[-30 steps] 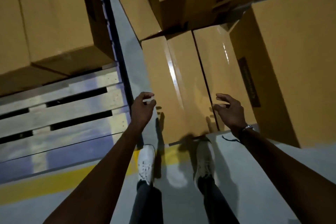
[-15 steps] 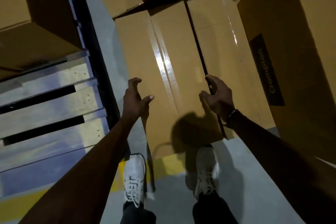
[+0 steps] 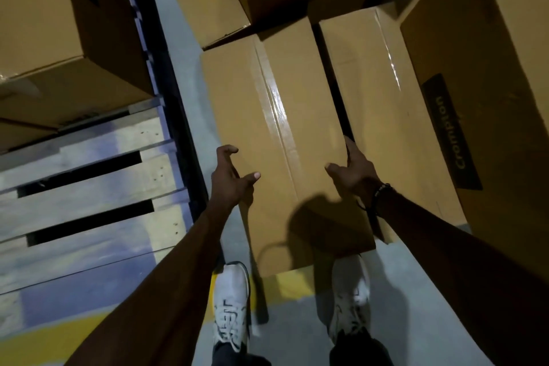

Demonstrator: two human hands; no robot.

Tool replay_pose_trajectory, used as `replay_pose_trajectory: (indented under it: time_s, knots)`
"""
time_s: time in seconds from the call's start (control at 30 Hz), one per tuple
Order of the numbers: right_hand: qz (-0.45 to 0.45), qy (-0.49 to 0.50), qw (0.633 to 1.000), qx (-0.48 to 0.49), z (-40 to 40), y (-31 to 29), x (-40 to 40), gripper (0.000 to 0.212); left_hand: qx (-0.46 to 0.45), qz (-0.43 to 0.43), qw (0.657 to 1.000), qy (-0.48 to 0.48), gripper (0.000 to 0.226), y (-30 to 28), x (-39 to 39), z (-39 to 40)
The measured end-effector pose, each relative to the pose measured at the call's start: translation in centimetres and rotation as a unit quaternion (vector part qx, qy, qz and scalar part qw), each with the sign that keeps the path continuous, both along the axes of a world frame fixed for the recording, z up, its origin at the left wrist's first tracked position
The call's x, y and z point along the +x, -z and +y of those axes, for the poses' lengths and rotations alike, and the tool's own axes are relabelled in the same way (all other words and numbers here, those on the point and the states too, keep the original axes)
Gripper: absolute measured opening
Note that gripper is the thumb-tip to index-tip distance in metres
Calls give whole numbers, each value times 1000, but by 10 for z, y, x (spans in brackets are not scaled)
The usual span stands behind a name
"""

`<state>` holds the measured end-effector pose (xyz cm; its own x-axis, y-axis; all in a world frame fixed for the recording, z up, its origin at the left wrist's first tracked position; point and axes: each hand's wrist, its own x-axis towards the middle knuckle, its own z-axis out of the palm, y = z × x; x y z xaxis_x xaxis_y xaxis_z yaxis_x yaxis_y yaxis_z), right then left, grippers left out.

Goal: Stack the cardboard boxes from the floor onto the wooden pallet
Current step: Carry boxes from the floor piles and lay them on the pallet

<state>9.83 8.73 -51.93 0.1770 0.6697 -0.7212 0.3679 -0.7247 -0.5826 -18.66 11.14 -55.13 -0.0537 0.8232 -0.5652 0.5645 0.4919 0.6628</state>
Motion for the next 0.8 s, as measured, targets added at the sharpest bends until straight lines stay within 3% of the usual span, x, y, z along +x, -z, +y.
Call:
replay_pose_trajectory:
  time_s: [0.2,0.37,0.6,0.8]
  knots:
    - [1,-10,1000,-5,-23,-27,-7,81,6,13,1000,16,73,-30,-10,-31]
    - [-2,13,1000,17,-41,-83,-26,81,22,1,999,-24,87,-87,-27,-48]
    - [-25,87,993,72,-71,-215,-57,73,11,-50,997,-59,114,-215,-57,-64]
    - [-73,110,986,104,-108,-362,-78,74,15,-74,997,-35,122,-357,-72,-84]
